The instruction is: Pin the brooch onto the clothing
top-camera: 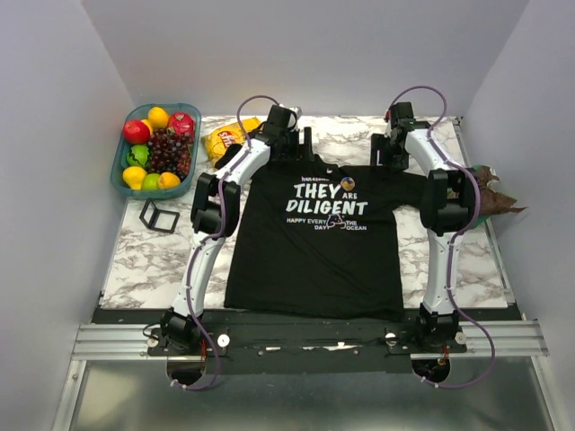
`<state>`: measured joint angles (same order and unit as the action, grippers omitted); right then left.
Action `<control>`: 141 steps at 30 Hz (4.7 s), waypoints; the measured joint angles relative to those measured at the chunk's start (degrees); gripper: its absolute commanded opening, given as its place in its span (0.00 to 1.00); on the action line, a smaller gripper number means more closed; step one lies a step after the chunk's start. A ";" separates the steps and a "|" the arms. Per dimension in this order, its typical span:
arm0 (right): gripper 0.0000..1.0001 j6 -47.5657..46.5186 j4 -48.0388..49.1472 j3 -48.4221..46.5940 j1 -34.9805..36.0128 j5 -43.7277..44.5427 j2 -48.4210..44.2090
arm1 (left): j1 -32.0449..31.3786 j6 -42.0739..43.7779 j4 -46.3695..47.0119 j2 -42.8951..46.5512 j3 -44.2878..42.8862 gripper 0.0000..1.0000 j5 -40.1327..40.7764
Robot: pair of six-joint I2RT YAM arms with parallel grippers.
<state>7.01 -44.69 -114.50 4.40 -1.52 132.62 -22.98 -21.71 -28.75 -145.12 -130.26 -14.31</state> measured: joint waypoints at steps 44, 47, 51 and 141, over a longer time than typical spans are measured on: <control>0.07 -0.63 -15.32 -17.66 -1.16 -7.34 11.13 | 5.20 -21.18 13.27 -5.55 0.48 0.37 -2.08; 0.03 0.39 -14.84 -17.64 -1.92 -7.34 11.17 | 6.54 -22.40 13.75 -5.57 0.66 0.37 -2.08; 0.03 2.38 -12.63 -16.52 -3.19 -7.41 11.17 | 7.61 -23.61 14.58 -5.60 0.98 0.36 -2.03; 0.90 4.96 31.98 71.12 -7.48 -9.92 -82.79 | 14.03 2.12 12.04 94.77 76.15 0.99 3.15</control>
<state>11.97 -12.71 -43.38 -3.07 -11.44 49.82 -8.95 -19.59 -16.71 -50.35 -54.11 -11.16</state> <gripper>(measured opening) 0.895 0.988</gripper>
